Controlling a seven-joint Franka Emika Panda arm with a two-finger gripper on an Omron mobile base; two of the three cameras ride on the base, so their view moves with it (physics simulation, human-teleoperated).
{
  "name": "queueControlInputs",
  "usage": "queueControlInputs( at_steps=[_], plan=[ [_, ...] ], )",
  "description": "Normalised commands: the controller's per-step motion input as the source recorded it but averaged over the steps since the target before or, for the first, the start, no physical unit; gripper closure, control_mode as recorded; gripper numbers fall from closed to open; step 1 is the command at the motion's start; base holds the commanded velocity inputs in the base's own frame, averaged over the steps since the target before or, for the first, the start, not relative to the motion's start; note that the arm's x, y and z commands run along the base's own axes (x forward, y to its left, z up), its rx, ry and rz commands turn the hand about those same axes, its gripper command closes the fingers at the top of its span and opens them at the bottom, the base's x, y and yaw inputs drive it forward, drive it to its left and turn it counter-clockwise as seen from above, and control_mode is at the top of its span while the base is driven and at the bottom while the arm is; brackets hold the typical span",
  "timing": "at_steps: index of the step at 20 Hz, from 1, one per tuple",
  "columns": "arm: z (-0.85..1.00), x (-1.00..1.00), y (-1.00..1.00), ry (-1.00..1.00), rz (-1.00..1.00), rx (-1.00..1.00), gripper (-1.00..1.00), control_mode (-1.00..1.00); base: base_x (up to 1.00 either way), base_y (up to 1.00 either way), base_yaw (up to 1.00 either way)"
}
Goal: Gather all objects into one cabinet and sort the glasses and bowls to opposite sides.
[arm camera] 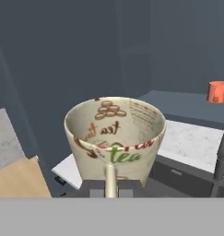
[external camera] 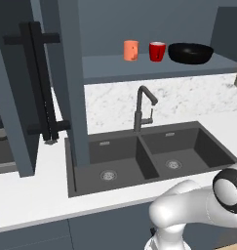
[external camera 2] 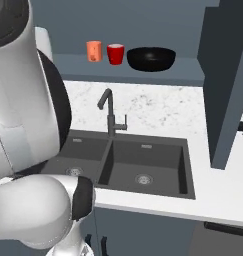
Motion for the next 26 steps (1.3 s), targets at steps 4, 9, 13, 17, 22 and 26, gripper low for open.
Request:
queueControlInputs(
  at_steps=[4, 9, 13, 17, 22, 26],
  plan=[
    [-0.03, 0.62, 0.66, 0.00, -0.28, 0.00, 1.00, -1.00, 0.00, 0.00, 0.00],
    [0.11, 0.71, 0.09, 0.00, -0.31, 0.00, 1.00, -1.00, 0.00, 0.00, 0.00],
    [0.00, 0.89, -0.08, 0.00, -0.19, 0.00, 1.00, -1.00, 0.00, 0.00, 0.00],
    [-0.08, 0.53, 0.00, -0.04, -0.09, 0.00, 1.00, -1.00, 0.00, 0.00, 0.00],
    [-0.32, 0.32, 0.01, -0.17, -0.01, 0.09, 1.00, -1.00, 0.00, 0.00, 0.00],
    [-0.31, 0.35, 0.09, -0.21, 0.00, 0.14, 1.00, -1.00, 0.00, 0.00, 0.00]
  ],
)
